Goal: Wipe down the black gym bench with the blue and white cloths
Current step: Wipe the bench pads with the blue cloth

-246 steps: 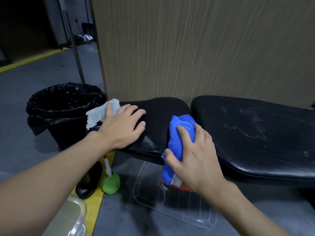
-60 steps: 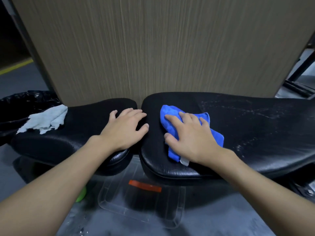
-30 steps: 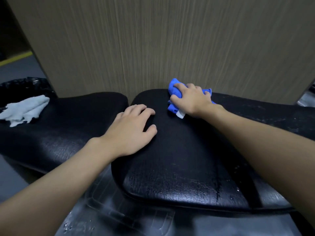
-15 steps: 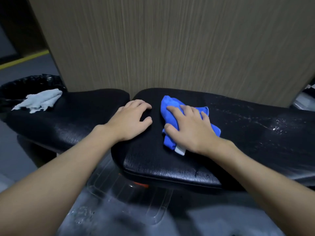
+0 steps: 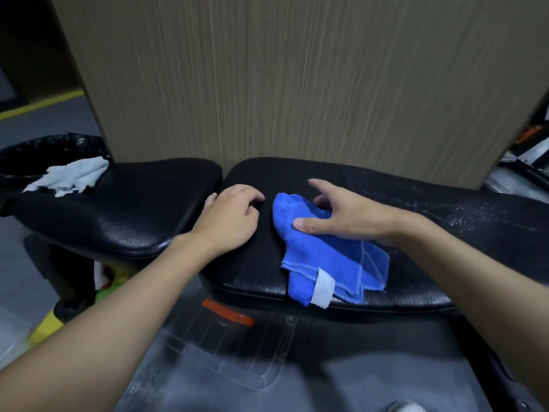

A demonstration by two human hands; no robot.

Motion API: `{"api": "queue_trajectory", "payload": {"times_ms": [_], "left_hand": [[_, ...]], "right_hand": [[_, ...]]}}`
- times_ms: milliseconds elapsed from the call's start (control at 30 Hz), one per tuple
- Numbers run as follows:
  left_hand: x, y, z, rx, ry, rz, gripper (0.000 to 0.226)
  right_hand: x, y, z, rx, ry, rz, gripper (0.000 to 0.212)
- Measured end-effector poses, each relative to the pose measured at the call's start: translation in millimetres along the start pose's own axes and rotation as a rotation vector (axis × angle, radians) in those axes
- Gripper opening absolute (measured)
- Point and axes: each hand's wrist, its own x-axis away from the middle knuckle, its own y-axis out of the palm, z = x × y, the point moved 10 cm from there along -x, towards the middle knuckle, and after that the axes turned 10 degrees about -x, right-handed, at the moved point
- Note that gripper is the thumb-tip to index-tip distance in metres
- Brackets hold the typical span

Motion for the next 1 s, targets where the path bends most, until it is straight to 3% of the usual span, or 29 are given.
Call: {"api": "queue_trajectory", "payload": {"times_ms": [200, 233, 333, 400, 567, 833, 933, 1000], "left_hand": [[-3, 0, 0, -0.014, 0.005, 0.02, 0.04], [-3, 0, 0, -0.012, 0.006, 0.023, 0.04], [-3, 0, -1, -0.002, 0.007, 0.033, 0.04], [-3, 0, -2, -0.001, 0.004, 0.037, 0.04], [-3, 0, -1, 0.002, 0.002, 0.035, 0.042], [-3, -2, 0, 0.01, 0.005, 0.029, 0.046], [-2, -3, -1, 0.019, 0.001, 0.031, 0.045], [-2, -3, -2, 0.025, -0.013, 0.038, 0.046]], "right_hand": [[-17, 1, 1, -0.06, 0.07, -0.065, 0.111], [-19, 1, 2, -0.093, 0.084, -0.072, 0.101], [-23, -4, -1, -0.193, 0.032, -0.055, 0.045], [-25, -10, -2, -0.207, -0.018, -0.024, 0.031], [-29, -24, -15, -0.161, -0.164, 0.072, 0.029], [2, -114, -74, -0.077, -0.701, 0.672, 0.03], [15, -104, -90, 0.11, -0.818, 0.628, 0.031], [7, -83, -75, 0.3, -0.679, 0.49, 0.034]]}}
